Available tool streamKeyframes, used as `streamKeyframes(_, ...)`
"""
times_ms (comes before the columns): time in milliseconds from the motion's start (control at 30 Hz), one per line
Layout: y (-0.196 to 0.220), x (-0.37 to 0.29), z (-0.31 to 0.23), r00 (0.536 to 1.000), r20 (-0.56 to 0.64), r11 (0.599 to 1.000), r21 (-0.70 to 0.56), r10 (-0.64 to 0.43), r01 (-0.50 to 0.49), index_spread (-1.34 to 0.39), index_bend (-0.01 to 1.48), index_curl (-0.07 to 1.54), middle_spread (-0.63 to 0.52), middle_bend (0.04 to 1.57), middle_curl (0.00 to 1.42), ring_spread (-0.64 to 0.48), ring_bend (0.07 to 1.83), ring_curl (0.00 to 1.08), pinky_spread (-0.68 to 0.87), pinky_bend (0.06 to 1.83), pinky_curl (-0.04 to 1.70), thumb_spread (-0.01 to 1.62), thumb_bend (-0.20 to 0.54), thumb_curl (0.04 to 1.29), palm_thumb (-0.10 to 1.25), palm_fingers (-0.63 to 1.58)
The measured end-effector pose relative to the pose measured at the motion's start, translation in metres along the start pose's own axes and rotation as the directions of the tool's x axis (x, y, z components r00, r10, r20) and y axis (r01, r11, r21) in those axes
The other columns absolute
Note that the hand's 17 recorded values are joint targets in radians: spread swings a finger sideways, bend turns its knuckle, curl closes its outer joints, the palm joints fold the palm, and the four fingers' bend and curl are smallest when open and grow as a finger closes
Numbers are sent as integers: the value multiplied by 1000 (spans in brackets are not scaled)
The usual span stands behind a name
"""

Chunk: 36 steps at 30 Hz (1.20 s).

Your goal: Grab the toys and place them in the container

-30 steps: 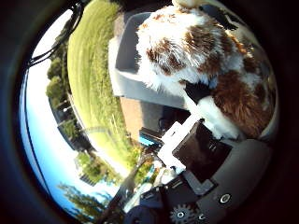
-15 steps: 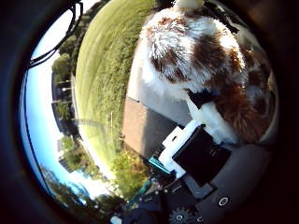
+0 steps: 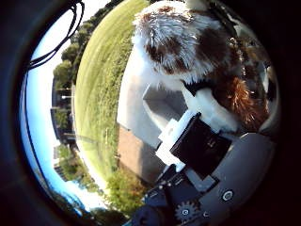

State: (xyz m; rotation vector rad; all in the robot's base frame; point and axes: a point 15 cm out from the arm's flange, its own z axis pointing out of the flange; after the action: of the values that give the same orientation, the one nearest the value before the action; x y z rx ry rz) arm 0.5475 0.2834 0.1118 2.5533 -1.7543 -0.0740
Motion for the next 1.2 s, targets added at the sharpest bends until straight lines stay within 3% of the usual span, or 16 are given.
streamKeyframes(33, 0, 4, 3, 1000, -8, 1000, -5, 0, 0, -952, 280, 1245, -57, 888, 738, 78, 1253, 623, 307, 1300, 799, 1130, -30, 675, 807, 420)
streamKeyframes(100, 2, 13, 7, 1000, -25, 1000, -15, -6, 6, -864, 142, 1165, -43, 672, 651, 159, 1186, 589, 360, 1278, 779, 1119, -37, 656, 783, 95)
streamKeyframes(167, 6, 25, 11, 999, -50, 999, -36, -16, 15, -788, 98, 1043, -9, 494, 553, 221, 1015, 503, 402, 1226, 725, 1105, -40, 635, 760, -150)
streamKeyframes(267, 9, 35, 11, 997, -63, 998, -55, -46, 42, -715, 73, 928, 46, 374, 485, 261, 844, 412, 442, 1194, 668, 1092, -32, 613, 761, -228)
streamKeyframes(433, 14, 54, 5, 997, -62, 997, -70, -41, 37, -587, 75, 708, 113, 235, 412, 306, 698, 335, 492, 1093, 589, 1079, -37, 565, 741, -154)
streamKeyframes(700, 51, 117, -45, 998, -58, 988, -148, 34, -42, -383, 82, 457, 160, 201, 378, 320, 589, 299, 520, 910, 475, 1104, -34, 498, 694, -95)
streamKeyframes(867, 74, 204, -68, 985, -50, 976, -137, 164, -169, -230, 105, 376, 170, 207, 376, 317, 572, 297, 517, 849, 430, 1126, -32, 474, 681, -40)
streamKeyframes(1200, 180, 328, 13, 934, -95, 890, -283, 345, -358, 11, 157, 288, 175, 213, 374, 320, 573, 299, 505, 792, 362, 1161, -45, 416, 540, 64)
